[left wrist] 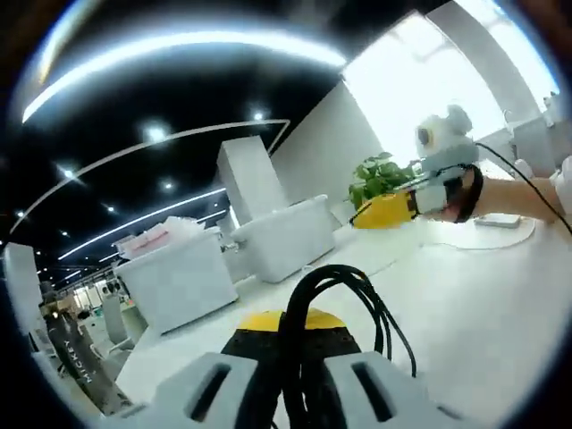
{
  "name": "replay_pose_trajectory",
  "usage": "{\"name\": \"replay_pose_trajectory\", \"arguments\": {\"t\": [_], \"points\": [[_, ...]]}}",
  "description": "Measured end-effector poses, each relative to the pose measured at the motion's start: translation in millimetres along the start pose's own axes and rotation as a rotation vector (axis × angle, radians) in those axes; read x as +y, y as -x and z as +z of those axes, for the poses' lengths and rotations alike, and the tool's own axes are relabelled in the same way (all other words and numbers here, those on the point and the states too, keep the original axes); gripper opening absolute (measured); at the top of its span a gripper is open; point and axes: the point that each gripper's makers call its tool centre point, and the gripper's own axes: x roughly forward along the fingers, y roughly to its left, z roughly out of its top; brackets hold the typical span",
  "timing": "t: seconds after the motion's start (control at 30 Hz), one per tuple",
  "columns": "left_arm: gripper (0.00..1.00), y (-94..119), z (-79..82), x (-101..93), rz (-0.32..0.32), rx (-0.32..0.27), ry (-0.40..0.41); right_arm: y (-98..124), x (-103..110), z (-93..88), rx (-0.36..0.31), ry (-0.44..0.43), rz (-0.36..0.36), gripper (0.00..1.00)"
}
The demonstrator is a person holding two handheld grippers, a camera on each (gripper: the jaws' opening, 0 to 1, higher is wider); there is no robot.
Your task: Coil the Type-C to USB data cable on the desktop and secure it with Velcro straps.
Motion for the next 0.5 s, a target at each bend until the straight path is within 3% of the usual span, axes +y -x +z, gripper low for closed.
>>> {"name": "replay_pose_trajectory", "arguments": {"t": [0.07,0.13,0.27,0.4,0.5], "points": [[0.06,2.6,5.2,-5.0,-0.020,-0.014,-0.013,-21.3,4.3,-41.9,0.125,0.093,0.029,0.14],[0.06,6.7,10.5,-8.6,-0.038,-0.031,-0.026,-36.9,8.0,-63.2,0.169,0.105,0.058,0.17],[0.06,14.4,23.8,-10.1,-0.083,-0.090,-0.014,-57.9,19.3,-80.0,0.195,0.019,0.140,0.18],[0.06,20.1,33.3,-12.9,-0.122,-0.134,0.010,-73.1,34.2,-105.5,0.293,0.096,0.201,0.18],[0.06,22.3,38.0,-14.8,-0.128,-0.149,-0.011,-78.9,50.7,-111.7,0.318,0.061,0.257,0.18]]}}
